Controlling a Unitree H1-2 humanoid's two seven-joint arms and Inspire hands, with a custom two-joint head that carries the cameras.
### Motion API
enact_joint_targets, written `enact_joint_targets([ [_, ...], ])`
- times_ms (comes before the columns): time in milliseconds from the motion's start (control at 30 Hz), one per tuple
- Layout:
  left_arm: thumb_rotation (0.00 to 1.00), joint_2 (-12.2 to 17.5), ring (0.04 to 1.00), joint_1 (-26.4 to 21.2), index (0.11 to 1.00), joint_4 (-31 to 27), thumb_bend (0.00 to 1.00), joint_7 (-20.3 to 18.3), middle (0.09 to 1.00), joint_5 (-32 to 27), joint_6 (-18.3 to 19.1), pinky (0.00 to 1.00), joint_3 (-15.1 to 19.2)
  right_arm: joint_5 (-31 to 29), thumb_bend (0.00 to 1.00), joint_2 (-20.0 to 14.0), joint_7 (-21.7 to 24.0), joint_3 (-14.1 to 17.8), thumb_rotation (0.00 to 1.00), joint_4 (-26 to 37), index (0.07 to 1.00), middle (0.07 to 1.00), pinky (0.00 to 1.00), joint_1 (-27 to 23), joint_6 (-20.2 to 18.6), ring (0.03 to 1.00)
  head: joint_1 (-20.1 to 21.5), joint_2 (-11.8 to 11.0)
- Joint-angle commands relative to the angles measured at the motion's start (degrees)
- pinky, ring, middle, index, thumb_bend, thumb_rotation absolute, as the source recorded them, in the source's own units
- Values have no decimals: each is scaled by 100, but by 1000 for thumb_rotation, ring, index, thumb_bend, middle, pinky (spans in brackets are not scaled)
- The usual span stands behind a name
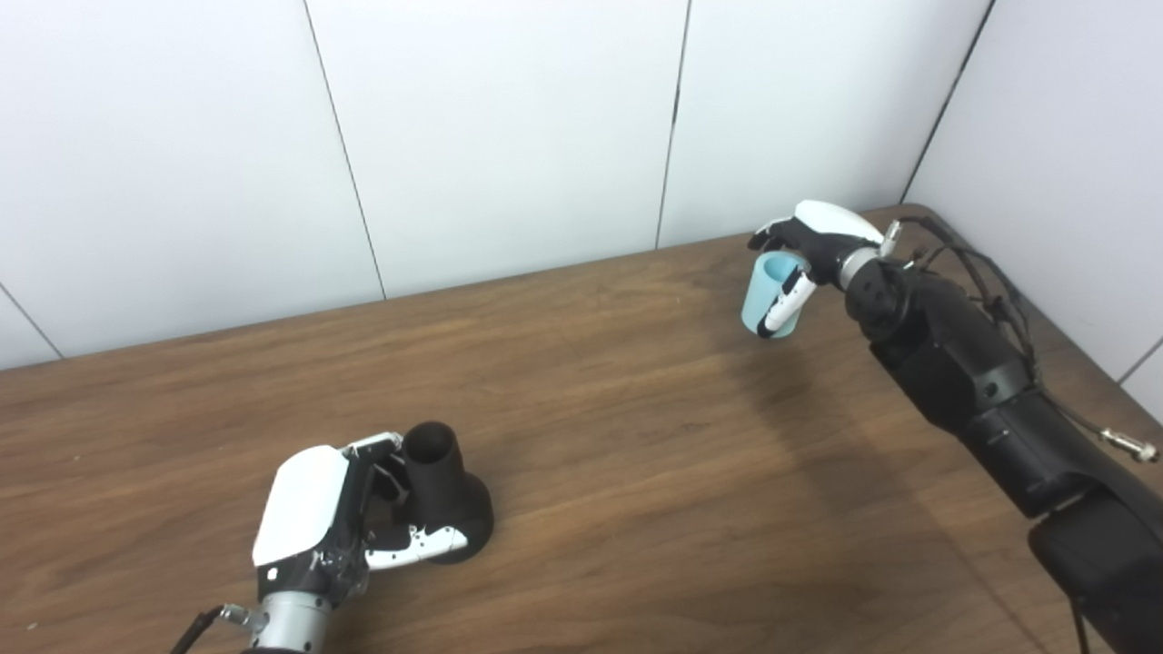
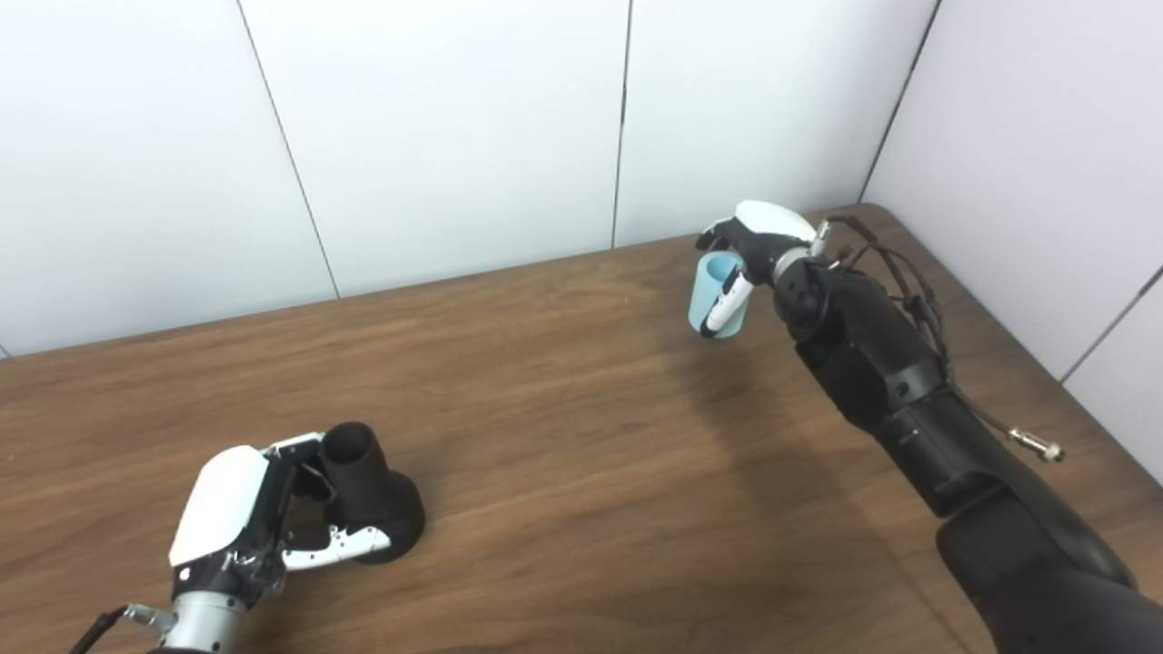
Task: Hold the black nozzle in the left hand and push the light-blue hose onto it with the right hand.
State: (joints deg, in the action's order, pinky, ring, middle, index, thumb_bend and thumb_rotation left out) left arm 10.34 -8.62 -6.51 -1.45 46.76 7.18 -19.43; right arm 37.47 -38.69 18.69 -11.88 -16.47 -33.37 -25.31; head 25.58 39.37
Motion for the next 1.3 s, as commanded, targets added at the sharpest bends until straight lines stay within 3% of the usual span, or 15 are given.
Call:
enact_joint_targets([
  [0, 0, 80, 469, -22, 481, -22, 505, -159, 506, 55, 99, 524, 11, 65, 903, -189, -110, 76, 106, 93, 783, 822, 872, -232, -12, 890, 7, 8],
  [300, 0, 69, 486, -30, 474, -43, 503, -214, 514, 76, 122, 524, 38, 47, 862, -178, -226, 99, 114, -24, 753, 805, 887, -245, 90, 872, -32, 28],
  [533, 0, 36, 470, -23, 481, -72, 505, -278, 507, 32, 151, 530, 75, -37, 841, -178, -418, 160, 32, -119, 646, 607, 688, -257, 383, 616, 43, 27],
  [567, 0, 39, 470, -24, 480, -70, 504, -281, 508, 28, 141, 528, 80, 2, 685, -182, -442, 132, 80, -138, 571, 598, 682, -262, 391, 613, 43, 33],
  [600, 0, 40, 470, -25, 479, -68, 504, -283, 511, 25, 133, 529, 83, 29, 606, -186, -456, 111, 106, -148, 531, 607, 684, -266, 393, 623, 43, 33],
  [667, 0, 48, 470, -25, 475, -69, 504, -272, 518, 33, 109, 549, 84, 53, 541, -173, -514, 96, 127, -224, 497, 621, 700, -285, 427, 639, 33, 46],
  [800, 0, 65, 470, -27, 477, -50, 504, -223, 512, 50, 57, 580, 85, 43, 524, -96, -835, 171, 128, -305, 485, 621, 641, -266, 539, 611, 18, 60],
  [867, 0, 75, 470, -30, 475, -33, 504, -210, 512, 73, 42, 604, 77, 3, 525, -60, -946, 214, 26, -296, 475, 553, 559, -250, 545, 544, 20, 62],
  [933, 0, 84, 471, -31, 471, -14, 504, -210, 516, 75, 28, 627, 68, -29, 529, -36, -1023, 247, 6, -250, 478, 513, 517, -227, 539, 504, 21, 66],
  [1000, 0, 88, 572, -33, 473, -5, 518, -207, 513, 75, 14, 641, 59, -33, 532, -24, -1058, 265, 1, -201, 487, 475, 485, -207, 533, 480, 17, 67],
  [1267, 0, 58, 609, -9, 471, -60, 521, -211, 518, 125, 45, 651, 29, -26, 522, -75, -1087, 314, 0, 41, 478, 497, 503, -98, 607, 451, -176, 92],
])
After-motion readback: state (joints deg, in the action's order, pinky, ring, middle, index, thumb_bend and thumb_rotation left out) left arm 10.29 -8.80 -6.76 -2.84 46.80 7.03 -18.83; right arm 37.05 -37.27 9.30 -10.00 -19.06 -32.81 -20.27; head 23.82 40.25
